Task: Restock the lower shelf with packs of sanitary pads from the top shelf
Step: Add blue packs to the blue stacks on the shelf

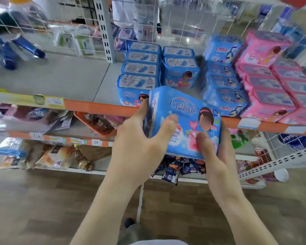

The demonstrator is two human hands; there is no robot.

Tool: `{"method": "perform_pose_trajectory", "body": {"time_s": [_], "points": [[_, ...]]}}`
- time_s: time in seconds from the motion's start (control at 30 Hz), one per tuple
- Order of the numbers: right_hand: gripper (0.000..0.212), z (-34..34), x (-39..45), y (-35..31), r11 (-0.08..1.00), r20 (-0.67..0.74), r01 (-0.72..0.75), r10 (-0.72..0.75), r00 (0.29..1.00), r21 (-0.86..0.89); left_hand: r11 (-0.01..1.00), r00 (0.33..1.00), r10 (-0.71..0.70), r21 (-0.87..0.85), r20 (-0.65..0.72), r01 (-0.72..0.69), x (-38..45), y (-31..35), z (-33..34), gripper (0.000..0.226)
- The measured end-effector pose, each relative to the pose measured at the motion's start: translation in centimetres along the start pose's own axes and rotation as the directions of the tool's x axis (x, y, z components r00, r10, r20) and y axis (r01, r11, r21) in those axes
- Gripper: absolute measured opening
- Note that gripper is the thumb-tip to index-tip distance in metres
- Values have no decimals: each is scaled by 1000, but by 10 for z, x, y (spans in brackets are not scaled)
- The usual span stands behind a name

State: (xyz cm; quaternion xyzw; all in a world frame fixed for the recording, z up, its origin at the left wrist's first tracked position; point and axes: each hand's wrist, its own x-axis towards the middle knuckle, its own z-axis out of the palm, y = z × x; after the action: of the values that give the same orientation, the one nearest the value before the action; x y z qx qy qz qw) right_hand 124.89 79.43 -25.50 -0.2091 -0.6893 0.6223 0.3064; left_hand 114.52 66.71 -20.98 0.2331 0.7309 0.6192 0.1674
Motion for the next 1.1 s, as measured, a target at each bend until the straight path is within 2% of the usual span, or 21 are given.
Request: {"method": "perform_pose_trajectory", "body": {"time_s": [0.07, 0.13, 0.2, 0.27, 0.33, 0.37, 0.47, 0.5, 0.57, 0.6, 0.67, 0.7, 0.73, 0.77, 0.87, 0.9, 1.0, 1.1], "points": [[53, 5, 5, 5, 1000, -11, -2, 2, 1000, 15, 1000, 999, -6, -21, 37, 6, 8, -3, -6, 29], [53, 6, 8, 10, 997, -49, -40, 43, 998, 64, 1000, 997, 6, -4, 82, -5, 15, -5, -10, 43], [46, 7, 10, 14, 962, -72, -171, 190, 979, 211, 999, 992, 32, 5, 124, -33, 21, -6, -13, 61], [28, 6, 11, 17, 872, -36, -317, 356, 934, 373, 998, 988, 56, -4, 142, -56, 25, -5, -13, 57], [27, 3, 9, 23, 782, 19, -407, 453, 892, 471, 999, 984, 48, -17, 173, -46, 27, -5, -8, 58], [28, 1, 9, 25, 741, 49, -436, 481, 875, 510, 999, 981, 40, -21, 188, -36, 29, -6, -4, 56], [64, -8, 12, 32, 696, 62, -441, 498, 865, 566, 999, 979, 11, -47, 203, -1, 34, -7, 10, 49], [64, -12, 15, 32, 694, 43, -437, 507, 861, 572, 998, 979, 4, -55, 203, 7, 36, -7, 15, 48], [33, -26, 22, 38, 709, 24, -438, 512, 859, 552, 998, 981, -1, -66, 194, 14, 39, -5, 25, 45], [19, -32, 26, 39, 741, 6, -417, 488, 873, 527, 997, 983, -8, -72, 184, 21, 40, -4, 31, 45], [28, -45, 33, 44, 857, -56, -306, 359, 931, 415, 995, 987, -42, -87, 153, 56, 42, -5, 41, 54], [39, -51, 36, 43, 906, -86, -205, 254, 964, 371, 993, 987, -66, -86, 145, 79, 43, -8, 46, 58], [62, -59, 37, 41, 947, -118, -93, 135, 984, 307, 992, 985, -86, -76, 149, 98, 43, -9, 51, 61], [75, -70, 37, 42, 972, -104, 24, 1, 995, 232, 993, 982, -95, -59, 161, 106, 42, -11, 55, 62], [73, -102, 45, 44, 952, -47, 307, -306, 951, 12, 992, 980, -65, -91, 189, 83, 40, -10, 68, 64], [73, -109, 49, 46, 934, -41, 357, -357, 933, -12, 992, 981, -48, -108, 186, 69, 39, -10, 73, 65], [76, -123, 63, 47, 928, -7, 372, -372, 928, 18, 989, 989, -24, -143, 146, 45, 39, -6, 90, 64], [68, -132, 76, 50, 905, 48, 422, -425, 904, 49, 989, 996, -1, -149, 89, 14, 41, -7, 101, 66]]}}
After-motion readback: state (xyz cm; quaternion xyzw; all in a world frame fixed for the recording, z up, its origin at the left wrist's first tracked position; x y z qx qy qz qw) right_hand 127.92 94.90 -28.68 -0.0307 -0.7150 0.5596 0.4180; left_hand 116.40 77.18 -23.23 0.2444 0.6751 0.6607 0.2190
